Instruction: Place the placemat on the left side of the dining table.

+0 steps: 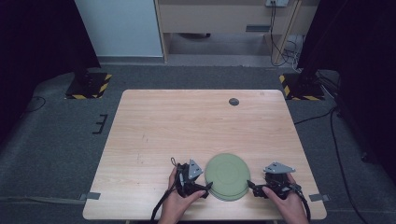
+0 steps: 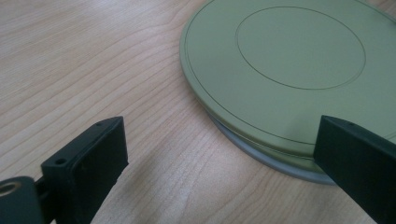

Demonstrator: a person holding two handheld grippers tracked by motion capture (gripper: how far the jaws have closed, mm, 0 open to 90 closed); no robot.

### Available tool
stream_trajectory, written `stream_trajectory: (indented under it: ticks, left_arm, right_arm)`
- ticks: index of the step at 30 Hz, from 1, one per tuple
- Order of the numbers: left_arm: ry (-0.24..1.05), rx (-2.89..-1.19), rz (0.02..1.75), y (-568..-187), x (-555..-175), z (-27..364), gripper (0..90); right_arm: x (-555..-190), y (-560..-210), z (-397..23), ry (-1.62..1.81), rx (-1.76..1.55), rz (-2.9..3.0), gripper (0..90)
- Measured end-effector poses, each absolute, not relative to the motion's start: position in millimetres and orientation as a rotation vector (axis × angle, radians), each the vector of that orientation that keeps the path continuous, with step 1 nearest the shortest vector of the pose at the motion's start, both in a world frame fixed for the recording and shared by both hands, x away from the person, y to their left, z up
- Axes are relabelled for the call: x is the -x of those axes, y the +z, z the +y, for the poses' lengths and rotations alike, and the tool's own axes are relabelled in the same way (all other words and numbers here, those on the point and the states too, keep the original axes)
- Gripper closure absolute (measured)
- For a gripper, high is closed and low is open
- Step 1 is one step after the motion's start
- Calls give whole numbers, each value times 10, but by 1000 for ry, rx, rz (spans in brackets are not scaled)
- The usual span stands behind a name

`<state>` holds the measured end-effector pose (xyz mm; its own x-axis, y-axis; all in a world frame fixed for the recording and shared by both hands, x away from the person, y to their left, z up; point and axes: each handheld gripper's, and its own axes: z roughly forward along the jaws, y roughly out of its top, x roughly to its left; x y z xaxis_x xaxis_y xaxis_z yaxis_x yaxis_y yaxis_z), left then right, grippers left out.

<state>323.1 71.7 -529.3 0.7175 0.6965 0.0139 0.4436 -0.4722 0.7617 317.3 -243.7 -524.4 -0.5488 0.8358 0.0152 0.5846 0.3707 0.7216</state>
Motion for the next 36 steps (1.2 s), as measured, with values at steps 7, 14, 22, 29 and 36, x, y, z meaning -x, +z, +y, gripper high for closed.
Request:
stream_trajectory:
  ticks: [7, 14, 22, 29, 36]
  left_arm:
    - [418, -2149, 870, -5293, -3262, 717, 2]
    - [449, -2151, 876, -5286, -3302, 708, 2]
    - [453, -2141, 878, -5275, -3308, 713, 26]
    - [453, -2149, 879, -5279, -3309, 682, 7]
    - [441, -2164, 879, -5272, -3368, 671, 0]
  right_arm:
    - [-3183, -5261, -2408, 974, -1239, 2284, 47]
    - [-3203, -5263, -2384, 960, -1248, 2262, 33]
    - [-3206, -5260, -2373, 963, -1254, 2252, 52]
    - [-3192, -5261, -2348, 963, -1229, 2278, 39]
    - [-3235, -5266, -2344, 958, -1249, 2255, 28]
